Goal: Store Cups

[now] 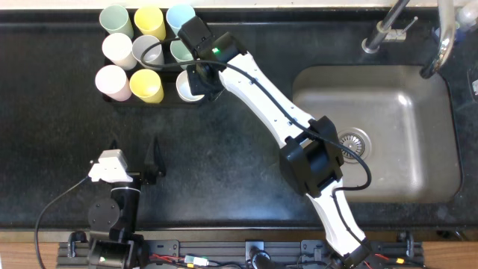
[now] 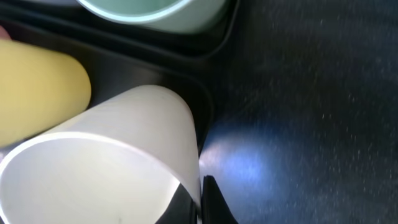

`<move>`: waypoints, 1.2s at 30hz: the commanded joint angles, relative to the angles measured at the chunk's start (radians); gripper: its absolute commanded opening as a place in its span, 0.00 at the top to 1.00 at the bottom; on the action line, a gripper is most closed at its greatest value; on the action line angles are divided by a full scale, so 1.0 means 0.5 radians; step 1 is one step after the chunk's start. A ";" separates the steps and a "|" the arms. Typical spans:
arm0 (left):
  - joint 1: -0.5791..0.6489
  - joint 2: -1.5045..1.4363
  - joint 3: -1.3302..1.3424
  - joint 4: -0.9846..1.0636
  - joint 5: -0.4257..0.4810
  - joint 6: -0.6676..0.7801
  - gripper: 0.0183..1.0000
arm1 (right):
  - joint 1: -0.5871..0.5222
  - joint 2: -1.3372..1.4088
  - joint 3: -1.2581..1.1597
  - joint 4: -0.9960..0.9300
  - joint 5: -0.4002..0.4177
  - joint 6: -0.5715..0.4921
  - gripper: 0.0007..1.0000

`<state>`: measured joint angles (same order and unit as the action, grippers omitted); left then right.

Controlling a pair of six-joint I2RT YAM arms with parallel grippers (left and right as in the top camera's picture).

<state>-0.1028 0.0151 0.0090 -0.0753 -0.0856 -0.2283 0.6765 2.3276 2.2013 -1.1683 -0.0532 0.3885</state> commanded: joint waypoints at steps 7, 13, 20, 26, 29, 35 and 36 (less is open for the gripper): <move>0.013 -0.013 -0.002 -0.003 -0.004 0.038 0.00 | 0.009 0.014 0.050 0.092 0.103 0.017 0.96; 0.013 -0.013 -0.002 -0.003 -0.004 0.038 0.00 | 0.007 0.014 0.021 0.148 0.198 0.016 0.96; 0.013 -0.013 -0.002 -0.004 -0.004 0.038 0.00 | 0.016 0.014 0.020 0.128 0.139 0.017 0.96; 0.013 -0.012 -0.002 -0.003 -0.004 0.038 0.00 | 0.022 0.014 0.020 0.124 0.137 0.016 0.76; 0.014 -0.013 -0.002 -0.003 -0.004 0.038 0.00 | 0.021 0.014 0.020 0.124 0.137 0.016 0.73; 0.013 -0.013 -0.002 -0.004 -0.004 0.038 0.00 | 0.018 -0.120 0.020 0.131 0.146 0.010 0.55; 0.013 -0.013 -0.002 -0.004 -0.004 0.038 0.00 | 0.013 -0.169 0.020 0.140 0.146 -0.017 0.52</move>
<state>-0.1028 0.0151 0.0090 -0.0753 -0.0856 -0.2279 0.6815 2.3291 2.2013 -1.1099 0.0078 0.3916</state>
